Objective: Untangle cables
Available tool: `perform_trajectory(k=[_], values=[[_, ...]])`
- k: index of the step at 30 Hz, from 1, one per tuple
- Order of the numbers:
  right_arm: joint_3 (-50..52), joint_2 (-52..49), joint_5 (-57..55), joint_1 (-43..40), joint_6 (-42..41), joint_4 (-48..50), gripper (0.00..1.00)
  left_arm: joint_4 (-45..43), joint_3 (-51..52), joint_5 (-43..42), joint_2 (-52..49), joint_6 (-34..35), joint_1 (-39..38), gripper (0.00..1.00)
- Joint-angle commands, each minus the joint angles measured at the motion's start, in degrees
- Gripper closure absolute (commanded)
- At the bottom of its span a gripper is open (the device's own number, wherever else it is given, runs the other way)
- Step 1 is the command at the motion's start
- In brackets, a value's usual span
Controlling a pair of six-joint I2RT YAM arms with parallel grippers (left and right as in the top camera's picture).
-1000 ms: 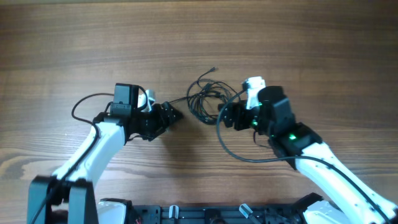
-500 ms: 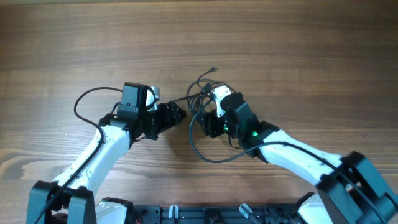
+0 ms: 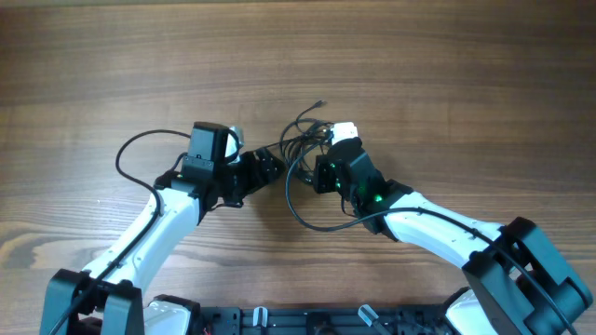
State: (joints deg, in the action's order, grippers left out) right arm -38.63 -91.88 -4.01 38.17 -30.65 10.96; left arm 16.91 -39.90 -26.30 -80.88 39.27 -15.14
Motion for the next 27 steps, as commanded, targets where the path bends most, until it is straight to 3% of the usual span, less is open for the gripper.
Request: perform_trajectory(k=[1, 5, 10, 21, 22, 24, 26, 27], values=[[-0.87, -0.59, -1.99, 0.00, -4.04, 0.55, 0.96, -2.56, 0.15, 5.92, 0.48, 4.22, -3.37, 0.16], [-0.87, -0.59, -1.99, 0.00, -4.07, 0.33, 0.95, -2.56, 0.15, 11.72, -0.48, 9.03, -6.43, 0.23], [-0.87, -0.59, -1.99, 0.00, -4.57, -0.13, 0.96, -2.78, 0.15, 16.22, -3.50, 12.74, -8.68, 0.24], [-0.87, -0.59, 1.46, 0.00, -7.04, -0.74, 0.96, -16.50, 0.15, 13.55, -12.13, 14.19, -11.15, 0.36], [-0.87, -0.59, 1.51, 0.00, -7.04, -0.76, 0.96, -16.81, 0.15, 13.57, -12.96, 14.19, -11.65, 0.40], [-0.87, -0.59, 1.49, 0.00, -7.04, -1.05, 0.96, -16.87, 0.15, 13.77, -14.97, 14.16, -12.57, 0.63], [-0.87, -0.46, 1.46, -0.13, -6.97, -1.18, 0.96, -16.33, 0.15, 13.75, -17.00, 14.19, -13.25, 0.96], [-0.90, -0.22, 1.51, -0.39, -6.99, -1.22, 0.96, -15.89, 0.15, 13.75, -17.73, 14.19, -13.42, 0.96]])
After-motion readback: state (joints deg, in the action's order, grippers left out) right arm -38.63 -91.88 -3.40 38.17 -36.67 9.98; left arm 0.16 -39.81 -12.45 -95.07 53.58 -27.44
